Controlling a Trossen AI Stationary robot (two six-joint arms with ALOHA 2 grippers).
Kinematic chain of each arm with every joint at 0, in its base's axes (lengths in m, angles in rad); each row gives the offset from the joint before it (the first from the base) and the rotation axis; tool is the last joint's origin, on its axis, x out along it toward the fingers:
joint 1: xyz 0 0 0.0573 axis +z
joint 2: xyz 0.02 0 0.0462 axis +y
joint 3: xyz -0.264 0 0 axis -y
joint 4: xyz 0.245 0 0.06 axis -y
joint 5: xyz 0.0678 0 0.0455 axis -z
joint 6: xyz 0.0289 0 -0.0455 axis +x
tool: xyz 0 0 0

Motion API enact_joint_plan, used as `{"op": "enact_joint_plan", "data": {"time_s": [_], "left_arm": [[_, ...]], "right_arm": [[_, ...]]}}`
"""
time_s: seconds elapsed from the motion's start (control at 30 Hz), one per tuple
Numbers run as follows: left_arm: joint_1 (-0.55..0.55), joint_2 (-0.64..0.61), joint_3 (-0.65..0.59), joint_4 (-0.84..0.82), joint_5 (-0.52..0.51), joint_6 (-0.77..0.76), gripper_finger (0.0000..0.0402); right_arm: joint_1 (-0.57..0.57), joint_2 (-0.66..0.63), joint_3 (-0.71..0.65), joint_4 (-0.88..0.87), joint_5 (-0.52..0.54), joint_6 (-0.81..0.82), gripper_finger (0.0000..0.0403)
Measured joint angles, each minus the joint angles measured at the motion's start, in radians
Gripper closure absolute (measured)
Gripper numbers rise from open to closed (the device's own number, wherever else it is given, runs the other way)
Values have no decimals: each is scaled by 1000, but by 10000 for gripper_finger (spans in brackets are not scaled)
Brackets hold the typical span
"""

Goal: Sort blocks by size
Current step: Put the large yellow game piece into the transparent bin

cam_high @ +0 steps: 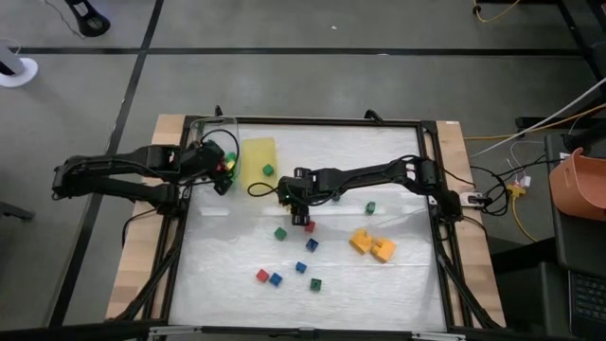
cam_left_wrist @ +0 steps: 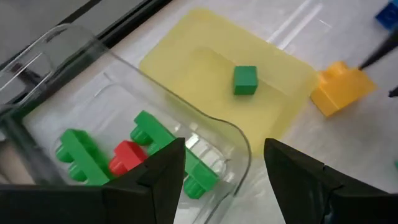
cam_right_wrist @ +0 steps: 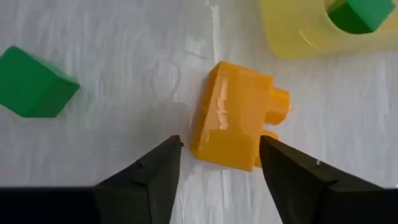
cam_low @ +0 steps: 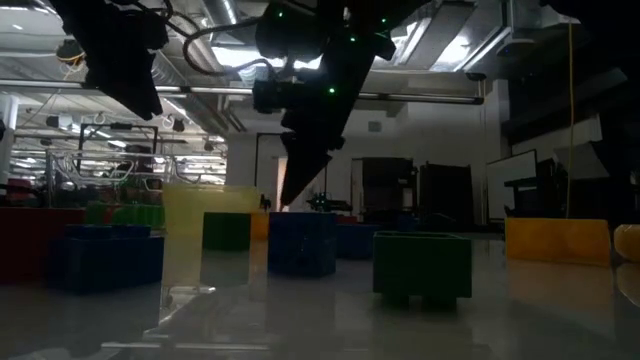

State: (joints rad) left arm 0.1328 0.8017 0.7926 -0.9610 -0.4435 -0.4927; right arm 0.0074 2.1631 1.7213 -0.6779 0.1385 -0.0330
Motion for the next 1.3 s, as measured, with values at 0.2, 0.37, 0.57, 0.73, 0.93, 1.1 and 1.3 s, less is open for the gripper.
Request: {"op": "enact_joint_plan", "data": {"time_s": [0.2,0.37,0.57,0.73,0.93,1.1,1.3], "left_arm": [[-43,0,-2,11,0,10,198],[-63,0,-2,11,-1,12,198],[-76,0,-2,11,-1,9,198],[-76,0,-2,11,-1,7,198],[-76,0,-2,11,-1,7,198],[-76,0,-2,11,-1,6,198],[-76,0,-2,11,-2,3,198]], "right_arm": [[28,4,-1,18,51,3,169],[66,16,1,51,194,-6,169],[79,59,-1,45,243,-8,168],[77,91,-1,48,336,6,168],[75,125,-1,56,445,2,169],[60,145,1,67,466,2,199],[43,155,3,93,479,-3,275]]}}
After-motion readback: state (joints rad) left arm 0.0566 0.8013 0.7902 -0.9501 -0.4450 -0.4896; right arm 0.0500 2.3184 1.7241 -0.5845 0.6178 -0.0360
